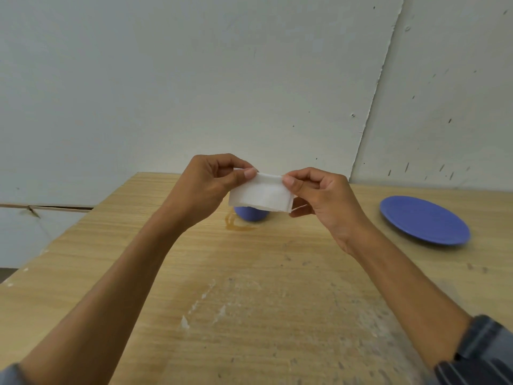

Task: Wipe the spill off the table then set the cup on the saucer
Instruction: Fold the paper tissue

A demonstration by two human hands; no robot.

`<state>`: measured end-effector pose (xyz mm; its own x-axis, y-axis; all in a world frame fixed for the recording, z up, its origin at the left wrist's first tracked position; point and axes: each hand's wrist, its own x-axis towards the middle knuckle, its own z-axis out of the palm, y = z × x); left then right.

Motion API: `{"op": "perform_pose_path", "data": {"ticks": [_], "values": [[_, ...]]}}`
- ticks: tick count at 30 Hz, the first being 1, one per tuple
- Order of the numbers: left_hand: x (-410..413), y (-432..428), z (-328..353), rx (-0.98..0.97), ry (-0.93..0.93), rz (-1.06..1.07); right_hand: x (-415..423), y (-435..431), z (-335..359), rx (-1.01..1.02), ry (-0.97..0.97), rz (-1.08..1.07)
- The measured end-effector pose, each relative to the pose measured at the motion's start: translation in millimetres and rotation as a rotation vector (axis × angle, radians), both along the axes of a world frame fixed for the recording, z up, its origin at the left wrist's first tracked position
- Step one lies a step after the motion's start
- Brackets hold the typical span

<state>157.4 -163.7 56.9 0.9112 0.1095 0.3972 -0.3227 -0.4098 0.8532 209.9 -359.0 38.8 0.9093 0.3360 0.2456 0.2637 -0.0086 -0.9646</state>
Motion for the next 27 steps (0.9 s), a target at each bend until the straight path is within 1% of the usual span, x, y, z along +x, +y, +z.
{"op": "perform_pose_path", "data": {"ticks": [4, 6, 8, 10, 14, 17, 19, 22, 24, 27], "values": [[5, 5, -4, 0.126, -0.005, 0.088, 2, 2, -3, -0.090, -0.096, -0.103], [6, 7, -4, 0.187, -0.022, 0.094, 3, 2, -5, -0.117, -0.131, -0.103], [4, 7, -3, 0.176, 0.000, 0.036, 2, 2, -5, -0.176, -0.150, -0.061], [0, 5, 0, 0.164, 0.028, -0.026, -1, 2, -5, -0.194, -0.160, -0.004], [-6, 3, 6, 0.252, 0.083, -0.124, -6, 5, -5, -0.116, -0.095, 0.197], [-6, 2, 4, 0.245, 0.094, -0.124, -11, 11, -7, -0.100, -0.098, 0.241], [-2, 2, 2, 0.220, 0.048, -0.049, -12, 13, -8, -0.034, -0.093, 0.185], [4, 6, -1, 0.142, 0.036, 0.108, -9, 11, -9, 0.083, -0.074, -0.003], [3, 5, -2, 0.068, 0.054, 0.072, -7, 10, -9, 0.174, -0.021, -0.078], [-1, -7, -5, 0.007, 0.089, -0.090, -9, 12, -9, 0.222, 0.017, -0.111]]}}
